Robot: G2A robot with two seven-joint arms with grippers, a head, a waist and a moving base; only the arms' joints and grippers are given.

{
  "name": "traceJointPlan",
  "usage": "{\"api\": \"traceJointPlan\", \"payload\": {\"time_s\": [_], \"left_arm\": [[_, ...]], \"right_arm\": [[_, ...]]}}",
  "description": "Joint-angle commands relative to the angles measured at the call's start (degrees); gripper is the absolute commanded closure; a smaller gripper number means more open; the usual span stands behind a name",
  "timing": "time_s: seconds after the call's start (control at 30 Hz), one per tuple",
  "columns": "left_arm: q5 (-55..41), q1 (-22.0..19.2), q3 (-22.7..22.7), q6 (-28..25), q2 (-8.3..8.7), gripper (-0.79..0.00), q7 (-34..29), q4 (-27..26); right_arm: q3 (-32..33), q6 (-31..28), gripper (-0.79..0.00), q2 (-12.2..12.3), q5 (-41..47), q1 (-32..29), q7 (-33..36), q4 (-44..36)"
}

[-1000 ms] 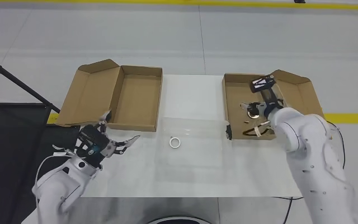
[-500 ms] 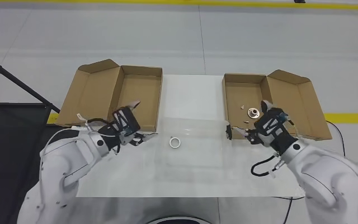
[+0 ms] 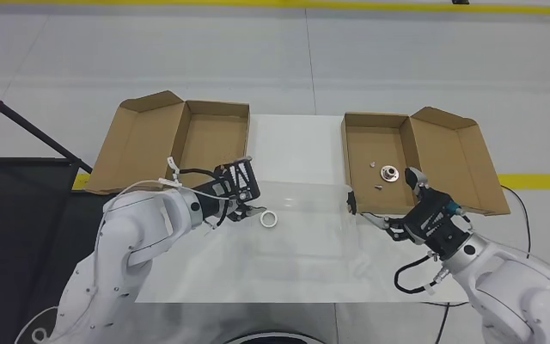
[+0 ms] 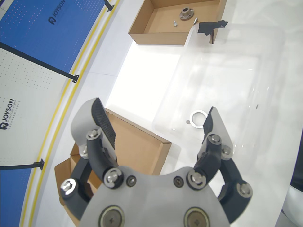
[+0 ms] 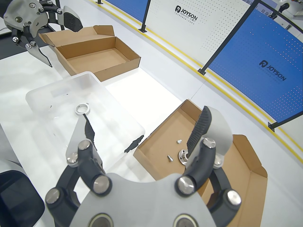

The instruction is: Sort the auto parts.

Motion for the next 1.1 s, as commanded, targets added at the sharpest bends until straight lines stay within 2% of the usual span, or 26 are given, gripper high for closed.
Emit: {"api": "traceJointPlan", "payload": {"time_s": [0.0, 0.17, 0.27, 0.4, 0.6, 0.83, 1.03, 1.07], "left_arm": [[-0.01, -0.01, 0.00, -0.01, 0.00, -0.785, -0.02, 0.00], [-0.92, 1.52, 0.86, 0.70, 0.09, -0.785, -1.34, 1.50], [-4.93, 0.95, 3.64, -0.32, 0.05, -0.785, -6.86, 1.97], [-9.56, -2.34, 7.83, 2.08, -0.27, -0.785, -16.06, 1.71], [-17.04, -9.62, 14.85, 7.36, -0.97, -0.785, -29.51, 3.68], [-21.20, -19.51, 24.89, 14.67, -0.55, -0.785, -36.83, 9.11], [-30.14, -29.36, 34.81, 21.07, 0.21, -0.785, -43.23, 14.57], [-30.14, -29.36, 34.81, 21.07, 0.21, -0.785, -43.23, 14.57]], "right_arm": [[0.00, 0.00, -0.785, 0.00, 0.00, 0.00, 0.00, 0.00], [0.00, 0.00, -0.785, 0.00, 0.00, 0.00, 0.00, 0.00], [0.00, 0.00, -0.785, 0.00, 0.00, 0.00, 0.00, 0.00], [0.00, 0.00, -0.785, 0.00, 0.00, 0.00, 0.00, 0.00], [0.00, 0.00, -0.785, 0.00, 0.00, 0.00, 0.00, 0.00], [0.00, 0.00, -0.785, 0.00, 0.00, 0.00, 0.00, 0.00], [0.00, 0.00, -0.785, 0.00, 0.00, 0.00, 0.00, 0.00], [0.00, 0.00, -0.785, 0.00, 0.00, 0.00, 0.00, 0.00]]}}
